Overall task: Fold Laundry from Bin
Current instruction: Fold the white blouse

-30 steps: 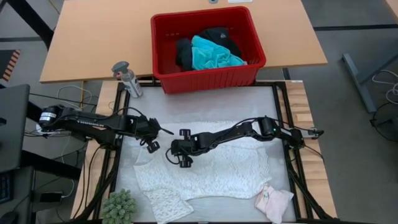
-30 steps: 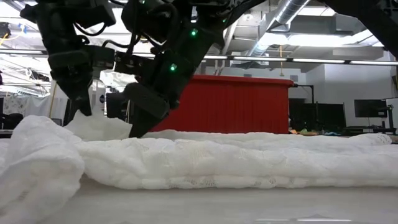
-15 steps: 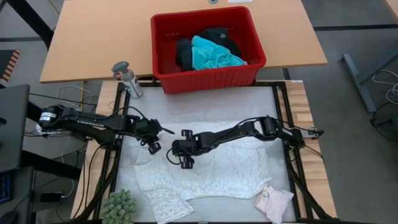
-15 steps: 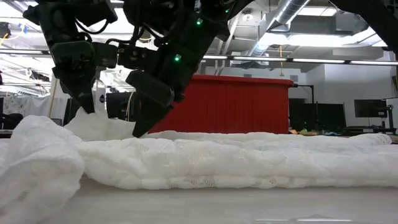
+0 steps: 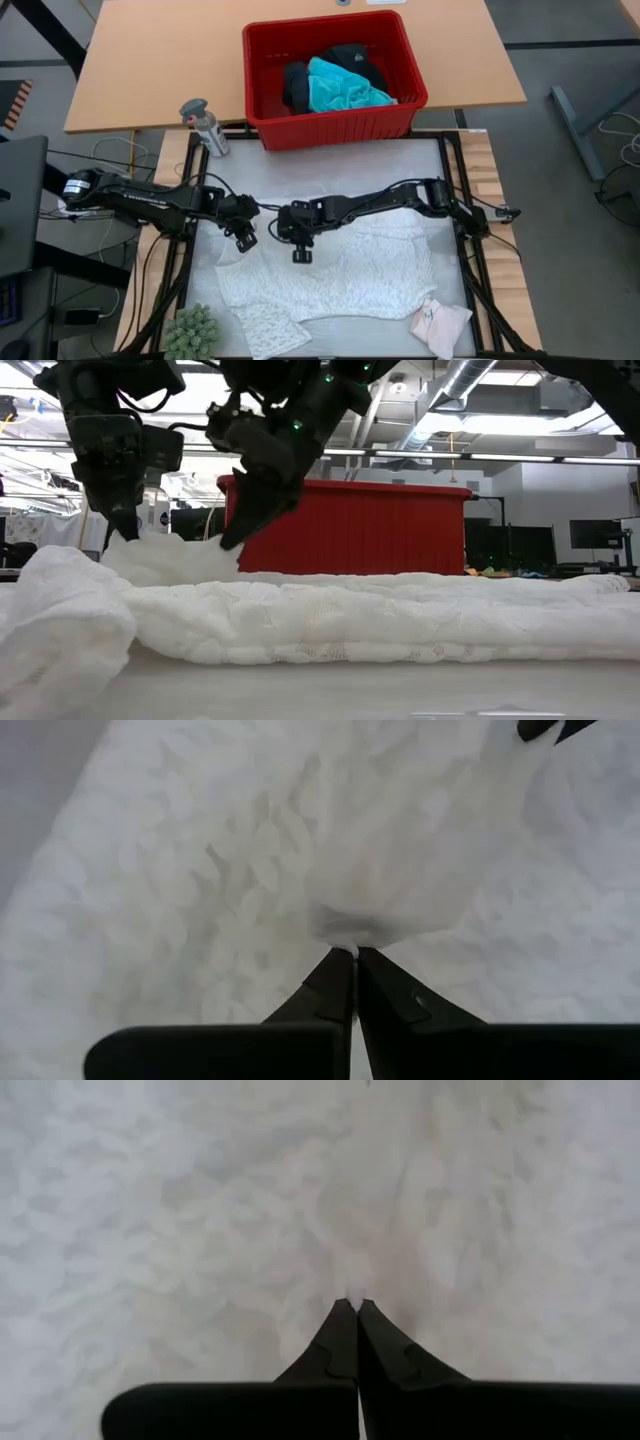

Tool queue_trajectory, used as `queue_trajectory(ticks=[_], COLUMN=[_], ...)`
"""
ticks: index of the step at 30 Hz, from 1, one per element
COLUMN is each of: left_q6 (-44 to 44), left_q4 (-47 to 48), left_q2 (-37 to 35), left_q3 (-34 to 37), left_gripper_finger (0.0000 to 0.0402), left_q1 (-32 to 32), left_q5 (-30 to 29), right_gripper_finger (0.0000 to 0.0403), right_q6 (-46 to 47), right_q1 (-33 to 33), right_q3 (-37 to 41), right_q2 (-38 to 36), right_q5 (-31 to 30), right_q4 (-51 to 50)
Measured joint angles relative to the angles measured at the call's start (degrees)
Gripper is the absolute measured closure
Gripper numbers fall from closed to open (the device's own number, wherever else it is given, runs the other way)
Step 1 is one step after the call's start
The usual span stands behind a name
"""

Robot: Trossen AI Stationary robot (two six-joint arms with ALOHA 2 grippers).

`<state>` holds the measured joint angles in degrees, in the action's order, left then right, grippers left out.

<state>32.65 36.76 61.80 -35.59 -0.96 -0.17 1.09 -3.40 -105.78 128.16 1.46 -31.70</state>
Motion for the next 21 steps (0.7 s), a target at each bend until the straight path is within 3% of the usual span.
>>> queue_trajectory(ticks=[8,12,21], left_q6=[2.51,3.77,5.66], left_q4=[0.27,0.23,-0.1], left_q2=[-0.27,-1.15,-4.95], left_q3=[0.0,0.0,0.0], left_gripper_finger=[0.0401,0.0401,0.0401], left_q1=[-0.22,-1.21,-2.39], left_q5=[6.1,5.91,6.8], right_gripper_finger=[0.0386,0.0386,0.0386], right_q6=[0.11,-1.42,-3.14], right_q1=[2.08,2.49,4.91], right_q3=[-0.02,0.07,0.02], right_q2=[0.0,-1.04,-2.75], right_q5=[7.38,8.5,19.23], right_q4=[-3.73,-5.23,-7.29])
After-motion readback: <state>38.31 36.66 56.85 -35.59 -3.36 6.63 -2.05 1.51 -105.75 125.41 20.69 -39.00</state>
